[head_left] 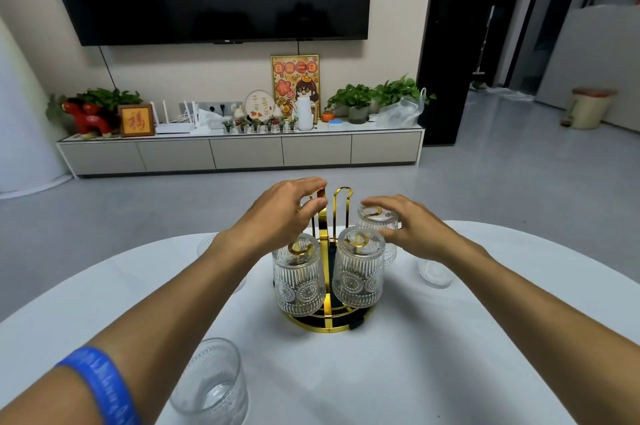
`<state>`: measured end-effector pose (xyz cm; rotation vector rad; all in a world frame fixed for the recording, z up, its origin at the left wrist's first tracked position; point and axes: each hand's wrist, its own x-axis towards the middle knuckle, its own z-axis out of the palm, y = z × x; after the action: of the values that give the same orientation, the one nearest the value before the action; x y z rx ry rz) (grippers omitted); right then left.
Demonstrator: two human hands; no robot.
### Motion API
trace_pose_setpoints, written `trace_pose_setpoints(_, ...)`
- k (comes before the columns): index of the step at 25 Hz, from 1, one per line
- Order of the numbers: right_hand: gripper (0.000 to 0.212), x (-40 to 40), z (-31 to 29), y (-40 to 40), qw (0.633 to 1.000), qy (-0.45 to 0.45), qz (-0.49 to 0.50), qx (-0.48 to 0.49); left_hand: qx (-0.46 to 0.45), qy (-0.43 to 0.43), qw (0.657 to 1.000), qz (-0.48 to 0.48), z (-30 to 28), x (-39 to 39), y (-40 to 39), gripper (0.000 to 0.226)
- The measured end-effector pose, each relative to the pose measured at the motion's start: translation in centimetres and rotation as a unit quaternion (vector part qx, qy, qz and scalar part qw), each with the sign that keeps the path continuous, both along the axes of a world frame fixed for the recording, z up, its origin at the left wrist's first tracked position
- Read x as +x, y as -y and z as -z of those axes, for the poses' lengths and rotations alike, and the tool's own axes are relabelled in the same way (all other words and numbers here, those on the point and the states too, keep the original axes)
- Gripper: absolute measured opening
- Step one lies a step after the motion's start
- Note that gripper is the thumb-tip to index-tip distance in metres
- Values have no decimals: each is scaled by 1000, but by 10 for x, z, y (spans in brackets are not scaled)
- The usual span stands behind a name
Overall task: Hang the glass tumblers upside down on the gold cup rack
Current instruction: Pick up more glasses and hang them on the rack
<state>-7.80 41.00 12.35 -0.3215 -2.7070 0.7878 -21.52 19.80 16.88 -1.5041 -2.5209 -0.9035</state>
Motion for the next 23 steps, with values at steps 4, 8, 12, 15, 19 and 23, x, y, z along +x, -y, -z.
trace_pose_setpoints(4,67,8,-1,3,999,23,6,-21,-8,37,999,1,-1,8,2,50)
trace_pose_setpoints(8,50,51,-5,40,973,-176,149,-29,208,249,943,-77,13,30,80,51)
trace_pose_setpoints(12,28,78,3,146,959,-269,85,-25,311,374,836,-252,65,65,187,41)
trace_pose_setpoints(15,54,55,20,233,993,-100,-55,-1,258,511,751,-330,87,75,205,52)
trace_pose_setpoints(19,100,8,39,302,989,139,-43,29,242,586,694,-343,100,87,202,56)
trace_pose_setpoints(23,89,7,44,301,985,45,-4,-167,210,684,617,-328,102,86,214,51)
